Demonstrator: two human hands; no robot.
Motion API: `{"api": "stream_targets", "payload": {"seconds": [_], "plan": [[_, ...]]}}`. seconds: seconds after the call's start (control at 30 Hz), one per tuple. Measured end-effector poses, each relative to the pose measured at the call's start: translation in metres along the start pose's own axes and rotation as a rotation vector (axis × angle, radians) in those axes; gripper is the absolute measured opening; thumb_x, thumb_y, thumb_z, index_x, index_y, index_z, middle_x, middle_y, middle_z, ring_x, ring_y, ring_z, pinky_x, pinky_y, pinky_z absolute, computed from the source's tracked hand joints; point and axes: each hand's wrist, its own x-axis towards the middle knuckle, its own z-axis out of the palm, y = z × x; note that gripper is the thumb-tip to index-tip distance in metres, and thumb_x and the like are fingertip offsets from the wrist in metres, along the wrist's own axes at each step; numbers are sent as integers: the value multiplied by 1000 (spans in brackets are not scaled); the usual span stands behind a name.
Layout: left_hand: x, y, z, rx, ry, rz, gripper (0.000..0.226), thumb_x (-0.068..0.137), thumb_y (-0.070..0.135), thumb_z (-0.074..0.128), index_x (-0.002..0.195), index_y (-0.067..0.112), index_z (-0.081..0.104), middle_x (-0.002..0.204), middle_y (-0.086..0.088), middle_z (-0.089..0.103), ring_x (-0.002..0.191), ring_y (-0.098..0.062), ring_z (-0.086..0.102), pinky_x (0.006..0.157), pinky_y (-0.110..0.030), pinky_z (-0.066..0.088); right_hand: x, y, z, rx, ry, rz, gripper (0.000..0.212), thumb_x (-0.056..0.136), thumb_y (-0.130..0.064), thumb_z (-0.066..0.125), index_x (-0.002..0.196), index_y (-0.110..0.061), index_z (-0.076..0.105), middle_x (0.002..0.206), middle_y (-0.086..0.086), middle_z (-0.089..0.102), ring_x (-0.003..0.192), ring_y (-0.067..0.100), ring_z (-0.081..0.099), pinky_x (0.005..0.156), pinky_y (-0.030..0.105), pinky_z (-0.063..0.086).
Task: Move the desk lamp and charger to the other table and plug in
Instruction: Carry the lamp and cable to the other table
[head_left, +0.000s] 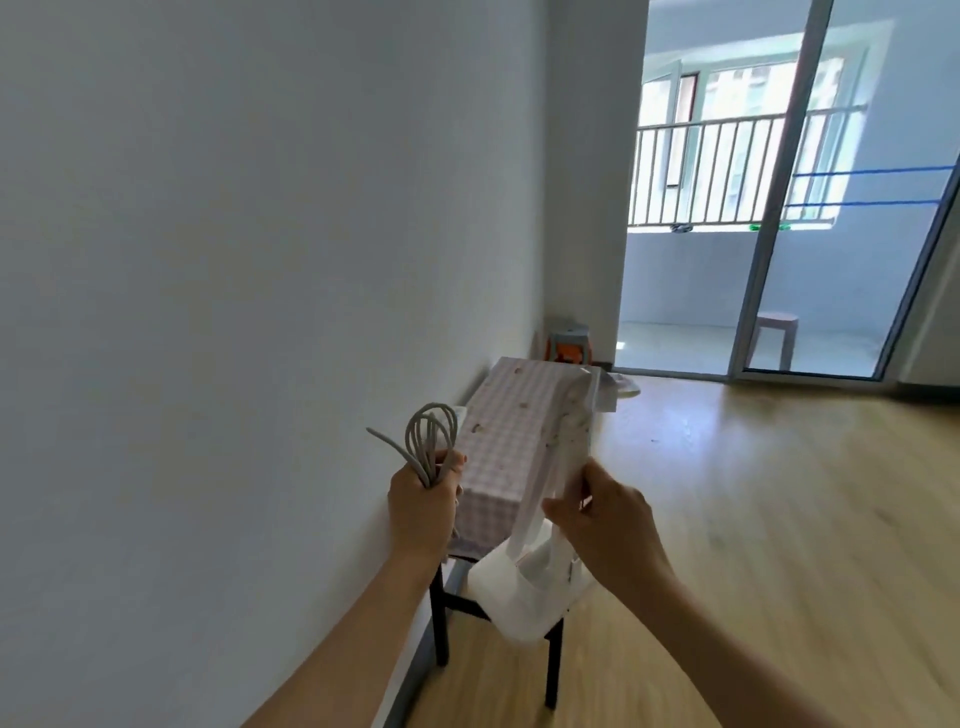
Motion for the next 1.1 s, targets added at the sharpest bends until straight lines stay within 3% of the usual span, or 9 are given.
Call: {"api": "stream_targets", "payload": {"seconds": [0.07, 0.2, 0.3, 0.43, 0.6, 0.7, 0.87, 1.1], "plan": [[12, -8, 20, 5, 2, 7, 27, 88, 22, 65, 60, 21, 64, 43, 7, 51, 35, -5, 42, 35, -18, 36, 17, 16, -7, -10, 9, 29, 15, 84, -30, 59, 88, -19, 50, 79, -6, 65, 68, 15, 65, 64, 31, 55], [44, -21, 67, 8, -22, 16, 17, 88, 22, 65, 72, 16, 70, 48, 7, 54, 38, -2, 45, 35, -16, 39, 56, 51, -16, -10, 46, 60, 14, 84, -31, 60, 88, -21, 51, 77, -11, 64, 64, 9, 64, 59, 21, 51], [66, -37, 104, -11, -55, -10, 18, 87, 25, 66, 70, 23, 70, 45, 11, 56, 42, 0, 48, 43, -15, 42, 84, 75, -21, 4, 50, 94, 13, 84, -30, 61, 88, -24, 51, 75, -15, 62, 63, 3, 62, 53, 12, 42], [113, -51, 153, -30, -87, -1, 19, 86, 25, 66, 68, 31, 71, 47, 11, 58, 43, 0, 49, 47, -19, 43, 140, 102, -23, -12, 79, 121, 13, 84, -29, 61, 88, -20, 52, 76, -10, 64, 64, 7, 62, 54, 15, 42], [183, -71, 212, -36, -121, -9, 19, 87, 20, 66, 69, 26, 69, 47, 12, 60, 45, 2, 52, 52, -22, 45, 222, 134, -21, -38, 112, 119, 15, 86, -31, 63, 87, -23, 51, 72, -20, 58, 57, -6, 57, 41, 2, 36], [232, -86, 241, -42, -98, -19, 22, 87, 20, 66, 66, 26, 69, 45, 9, 58, 40, 0, 49, 43, -15, 44, 278, 148, -13, -80, 107, 123, 16, 86, -32, 64, 88, -24, 51, 74, -18, 59, 59, -5, 56, 47, 4, 33], [296, -113, 285, -33, -113, -33, 25, 87, 23, 65, 62, 28, 67, 45, 12, 58, 43, 1, 50, 46, -12, 43, 350, 176, 2, -94, 123, 179, 16, 85, -32, 62, 92, -21, 55, 80, -8, 65, 69, 13, 64, 61, 21, 45], [337, -142, 315, -44, -130, -102, 20, 87, 22, 65, 68, 29, 70, 47, 11, 60, 44, 1, 51, 51, -20, 45, 404, 197, 17, -121, 99, 199, 17, 84, -35, 63, 92, -22, 54, 82, -9, 65, 71, 14, 65, 68, 28, 52]]}}
